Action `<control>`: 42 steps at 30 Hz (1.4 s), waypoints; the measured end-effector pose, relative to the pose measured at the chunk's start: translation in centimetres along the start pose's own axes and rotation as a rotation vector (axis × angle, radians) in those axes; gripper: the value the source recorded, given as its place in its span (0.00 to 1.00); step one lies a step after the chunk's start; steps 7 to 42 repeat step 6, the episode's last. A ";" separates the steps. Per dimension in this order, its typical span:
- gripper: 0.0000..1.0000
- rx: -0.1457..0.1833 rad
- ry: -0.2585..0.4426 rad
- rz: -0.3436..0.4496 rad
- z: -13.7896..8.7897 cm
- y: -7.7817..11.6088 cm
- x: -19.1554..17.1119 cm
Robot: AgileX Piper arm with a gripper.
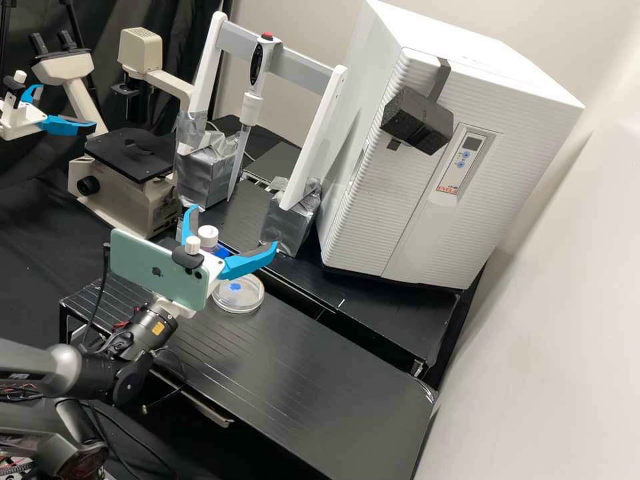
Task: Close the lid
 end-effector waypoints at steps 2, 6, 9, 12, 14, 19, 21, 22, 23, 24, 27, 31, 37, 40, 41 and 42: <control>1.00 0.022 -0.025 -0.007 0.4 -0.4 0.3; 1.00 0.061 -0.042 -0.028 0.7 -0.7 0.4; 1.00 0.061 -0.042 -0.028 0.7 -0.7 0.4; 1.00 0.061 -0.042 -0.028 0.7 -0.7 0.4; 1.00 0.061 -0.042 -0.028 0.7 -0.7 0.4; 1.00 0.061 -0.042 -0.028 0.7 -0.7 0.4; 1.00 0.061 -0.042 -0.028 0.7 -0.7 0.4; 1.00 0.061 -0.042 -0.028 0.7 -0.7 0.4; 1.00 0.061 -0.042 -0.028 0.7 -0.7 0.4; 1.00 0.061 -0.042 -0.028 0.7 -0.7 0.4; 1.00 0.061 -0.042 -0.028 0.7 -0.7 0.4; 1.00 0.061 -0.042 -0.028 0.7 -0.7 0.4; 1.00 0.061 -0.042 -0.028 0.7 -0.7 0.4; 1.00 0.061 -0.042 -0.028 0.7 -0.7 0.4; 1.00 0.061 -0.042 -0.028 0.7 -0.7 0.4; 1.00 0.061 -0.042 -0.028 0.7 -0.7 0.4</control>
